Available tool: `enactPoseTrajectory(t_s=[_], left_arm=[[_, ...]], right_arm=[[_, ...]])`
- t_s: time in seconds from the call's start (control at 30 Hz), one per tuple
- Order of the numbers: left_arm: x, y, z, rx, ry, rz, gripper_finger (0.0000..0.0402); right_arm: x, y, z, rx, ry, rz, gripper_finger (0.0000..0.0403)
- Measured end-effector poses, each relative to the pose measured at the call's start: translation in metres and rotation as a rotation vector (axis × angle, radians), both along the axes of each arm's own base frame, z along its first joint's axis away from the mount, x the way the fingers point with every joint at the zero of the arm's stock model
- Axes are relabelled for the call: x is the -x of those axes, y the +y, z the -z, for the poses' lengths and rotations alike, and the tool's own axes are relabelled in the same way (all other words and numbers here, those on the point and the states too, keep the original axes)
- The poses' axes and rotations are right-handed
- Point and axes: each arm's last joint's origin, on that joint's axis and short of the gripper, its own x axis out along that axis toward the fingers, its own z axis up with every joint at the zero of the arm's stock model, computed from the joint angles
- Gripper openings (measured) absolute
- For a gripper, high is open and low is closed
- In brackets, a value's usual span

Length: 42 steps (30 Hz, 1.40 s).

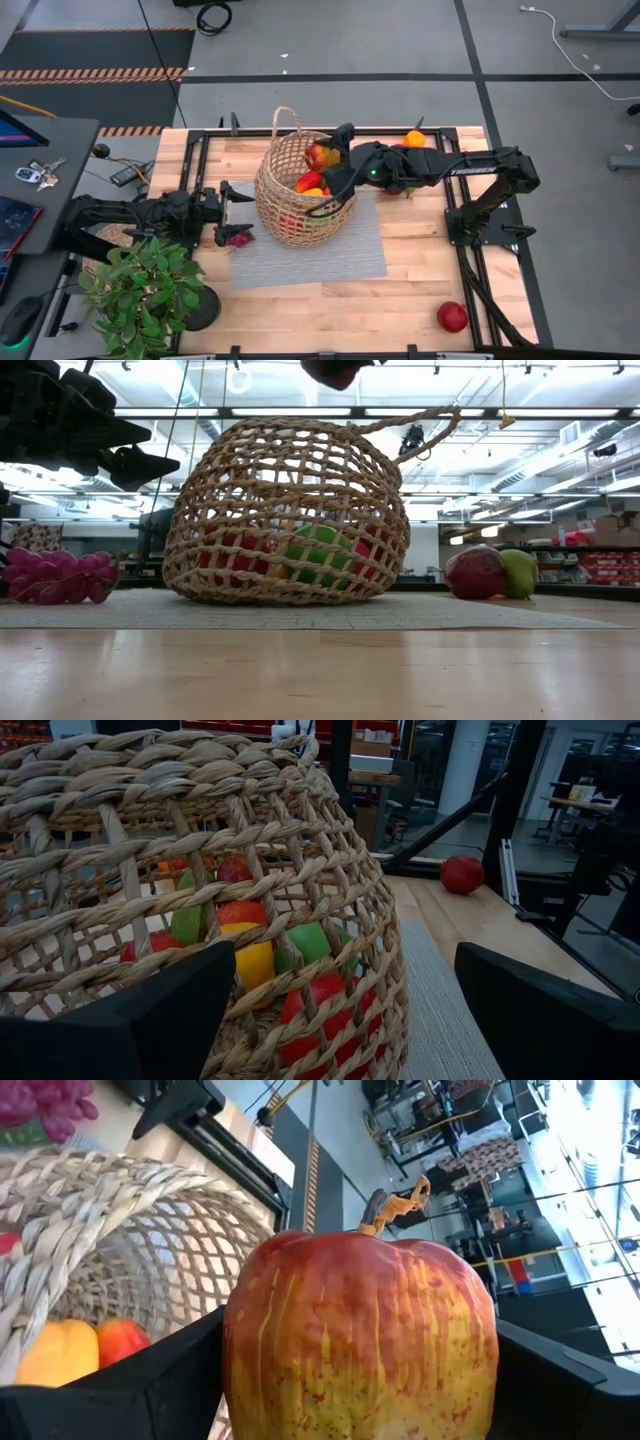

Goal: Build produce basket
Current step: Put the red and yellow apple into the brown basket

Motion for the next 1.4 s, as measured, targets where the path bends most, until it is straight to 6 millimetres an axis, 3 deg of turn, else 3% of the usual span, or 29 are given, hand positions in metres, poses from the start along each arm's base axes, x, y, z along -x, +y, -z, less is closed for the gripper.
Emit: enactPoseTrajectory(t_s=[0.2, 0.5, 0.6, 0.83, 1.03, 1.23, 1.4], left_arm=[[0.000, 0.000, 0.000, 0.001, 0.000, 0.000, 0.0386], [0.000, 0.000, 0.000, 0.000, 0.000, 0.000, 0.0386], [0.000, 0.000, 0.000, 0.001, 0.000, 0.000, 0.0386], [0.000, 0.000, 0.000, 0.000, 0.000, 0.000, 0.0386], [0.000, 0.000, 0.000, 0.000, 0.000, 0.000, 0.0386], [0.000, 0.000, 0.000, 0.000, 0.000, 0.001, 0.0386], [0.000, 0.000, 0.000, 0.000, 0.000, 0.000, 0.0386]], right_arm=[[0.000, 0.002, 0.000, 0.049, 0.026, -0.005, 0.0365], [0.003, 0.019, -0.001, 0.301, 0.157, -0.031, 0.0365], [0.003, 0.021, -0.002, 0.273, 0.132, -0.020, 0.0365], [0.000, -0.001, -0.001, -0.136, -0.081, 0.041, 0.0365], [0.000, -0.028, 0.003, -0.606, -0.227, 0.105, 0.0365], [0.002, -0.048, 0.006, -1.035, -0.279, 0.136, 0.0365], [0.005, -0.063, 0.005, -1.225, -0.306, 0.164, 0.0365]])
